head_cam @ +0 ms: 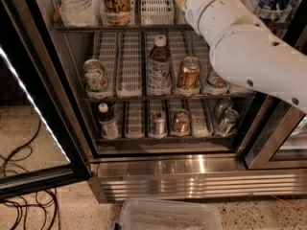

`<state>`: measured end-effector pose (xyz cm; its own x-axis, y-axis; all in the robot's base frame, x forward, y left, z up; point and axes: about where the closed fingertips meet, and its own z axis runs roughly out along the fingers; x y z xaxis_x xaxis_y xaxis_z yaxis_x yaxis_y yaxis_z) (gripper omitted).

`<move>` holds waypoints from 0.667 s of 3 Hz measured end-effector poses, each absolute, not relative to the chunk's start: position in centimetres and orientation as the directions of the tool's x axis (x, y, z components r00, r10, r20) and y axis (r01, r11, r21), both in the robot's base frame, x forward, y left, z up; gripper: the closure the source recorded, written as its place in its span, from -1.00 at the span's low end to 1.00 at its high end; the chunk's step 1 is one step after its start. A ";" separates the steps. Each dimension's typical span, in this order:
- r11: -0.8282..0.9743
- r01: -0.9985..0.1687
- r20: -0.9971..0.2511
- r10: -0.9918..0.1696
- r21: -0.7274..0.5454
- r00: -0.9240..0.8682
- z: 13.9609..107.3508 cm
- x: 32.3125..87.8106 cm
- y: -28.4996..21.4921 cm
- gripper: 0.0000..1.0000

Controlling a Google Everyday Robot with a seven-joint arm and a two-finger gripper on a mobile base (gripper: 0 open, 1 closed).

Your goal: Pick green can from top shelf of fridge

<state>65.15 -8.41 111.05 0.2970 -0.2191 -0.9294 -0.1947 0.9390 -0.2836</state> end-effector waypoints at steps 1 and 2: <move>0.932 -0.244 -0.923 -0.176 -0.268 0.342 112.6 63.9 -7.4 1.00; 0.915 -0.301 -0.923 -0.155 -0.269 0.353 113.5 62.4 -6.4 1.00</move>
Offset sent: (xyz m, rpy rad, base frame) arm -0.0546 0.0069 0.0237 0.1414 0.0181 0.2773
